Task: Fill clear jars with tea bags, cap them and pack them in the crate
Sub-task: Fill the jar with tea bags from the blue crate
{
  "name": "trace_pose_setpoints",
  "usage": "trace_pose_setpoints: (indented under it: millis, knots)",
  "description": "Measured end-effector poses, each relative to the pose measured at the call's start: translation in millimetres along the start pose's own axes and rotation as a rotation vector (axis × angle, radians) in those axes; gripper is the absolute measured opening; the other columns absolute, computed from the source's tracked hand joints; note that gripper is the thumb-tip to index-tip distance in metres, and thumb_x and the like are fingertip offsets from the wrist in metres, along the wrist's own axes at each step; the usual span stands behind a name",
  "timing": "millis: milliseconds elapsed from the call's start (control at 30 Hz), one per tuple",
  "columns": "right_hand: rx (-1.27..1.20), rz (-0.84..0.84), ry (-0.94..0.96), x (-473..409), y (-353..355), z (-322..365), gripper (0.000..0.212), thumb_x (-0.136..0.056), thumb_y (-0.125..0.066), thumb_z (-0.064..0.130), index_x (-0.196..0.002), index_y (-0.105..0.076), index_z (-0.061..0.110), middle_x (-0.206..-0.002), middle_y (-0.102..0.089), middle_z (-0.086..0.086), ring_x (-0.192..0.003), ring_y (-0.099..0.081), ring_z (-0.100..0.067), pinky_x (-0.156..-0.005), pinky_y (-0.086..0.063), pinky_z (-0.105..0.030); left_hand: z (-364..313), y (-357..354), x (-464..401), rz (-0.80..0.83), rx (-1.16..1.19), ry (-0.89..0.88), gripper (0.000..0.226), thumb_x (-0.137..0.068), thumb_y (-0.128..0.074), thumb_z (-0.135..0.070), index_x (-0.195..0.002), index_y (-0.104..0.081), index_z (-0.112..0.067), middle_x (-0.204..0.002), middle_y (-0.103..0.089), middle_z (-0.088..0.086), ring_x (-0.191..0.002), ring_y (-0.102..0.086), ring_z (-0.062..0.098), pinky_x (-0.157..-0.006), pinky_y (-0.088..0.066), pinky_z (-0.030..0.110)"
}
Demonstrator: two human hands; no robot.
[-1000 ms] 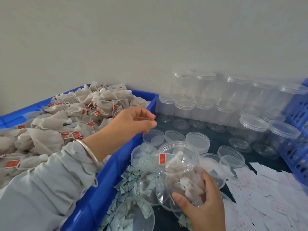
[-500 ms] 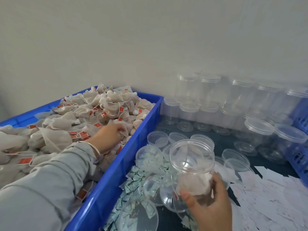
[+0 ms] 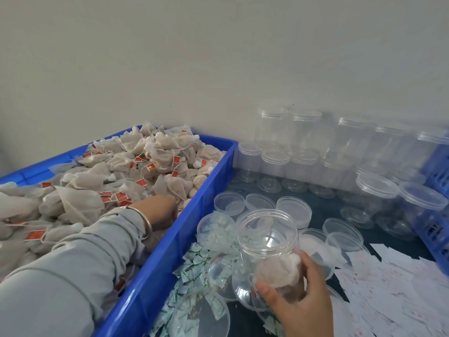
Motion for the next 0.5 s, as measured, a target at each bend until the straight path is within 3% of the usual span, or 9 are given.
trace_pose_setpoints:
  millis: [100, 200, 267, 333, 400, 500]
  knots:
    - [-0.010, 0.009, 0.011, -1, 0, 0, 0.095, -0.028, -0.095, 0.041, -0.113, -0.054, 0.031, -0.108, -0.056, 0.017, -0.088, -0.050, 0.026, -0.061, -0.039, 0.004, 7, 16, -3, -0.128, 0.064, 0.019, 0.017, -0.090, -0.053, -0.013, -0.098, -0.068, -0.009, -0.101, -0.068, 0.004, -0.091, -0.061, 0.018, -0.077, -0.045, 0.024]
    - [-0.020, 0.002, -0.016, -1, 1, 0, 0.097, -0.020, -0.080, 0.052, -0.112, -0.052, 0.035, -0.107, -0.056, 0.021, -0.089, -0.050, 0.027, -0.061, -0.042, 0.002, 25, 42, -1, -0.317, 0.265, 0.064, 0.008, -0.090, -0.060, -0.016, -0.083, -0.062, -0.019, -0.093, -0.065, -0.002, -0.078, -0.056, 0.010, -0.068, -0.040, 0.018]
    - [0.011, 0.006, -0.029, 1, 1, 0, 0.095, -0.022, -0.084, 0.054, -0.109, -0.049, 0.044, -0.108, -0.053, 0.025, -0.092, -0.049, 0.026, -0.063, -0.045, -0.005, 37, 54, 4, -0.409, 0.430, 0.109, 0.013, -0.088, -0.062, -0.013, -0.078, -0.058, -0.020, -0.088, -0.063, -0.002, -0.071, -0.056, 0.009, -0.060, -0.040, 0.018]
    - [0.032, 0.014, -0.037, 2, 1, -1, 0.091, -0.028, -0.092, 0.050, -0.107, -0.047, 0.048, -0.109, -0.051, 0.027, -0.091, -0.048, 0.026, -0.066, -0.043, -0.008, 46, 63, 9, -0.477, 0.724, 0.134, 0.013, -0.087, -0.063, -0.007, -0.080, -0.061, -0.017, -0.084, -0.065, -0.001, -0.068, -0.062, 0.013, -0.058, -0.048, 0.021]
    - [0.042, 0.024, -0.039, 2, 0, -1, 0.086, -0.028, -0.082, 0.044, -0.105, -0.046, 0.049, -0.108, -0.049, 0.029, -0.090, -0.046, 0.029, -0.063, -0.042, -0.007, 49, 71, 14, -0.527, 1.033, 0.135, 0.013, -0.087, -0.063, -0.003, -0.086, -0.062, -0.016, -0.083, -0.064, 0.001, -0.065, -0.064, 0.014, -0.049, -0.050, 0.016]
    - [0.052, 0.022, -0.042, 2, -1, -1, 0.086, -0.026, -0.080, 0.046, -0.105, -0.046, 0.050, -0.108, -0.048, 0.031, -0.092, -0.047, 0.027, -0.074, -0.041, -0.013, 42, 77, 16, -0.496, 1.258, 0.078, 0.018, -0.090, -0.057, 0.000, -0.098, -0.060, -0.015, -0.087, -0.059, 0.006, -0.069, -0.061, 0.014, -0.048, -0.050, 0.013]
Point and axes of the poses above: each hand's wrist, its own x-axis away from the middle knuckle, its own y-axis out of the back of the hand, z = x × y, the point moved 8 cm from there along -x, towards the middle knuckle
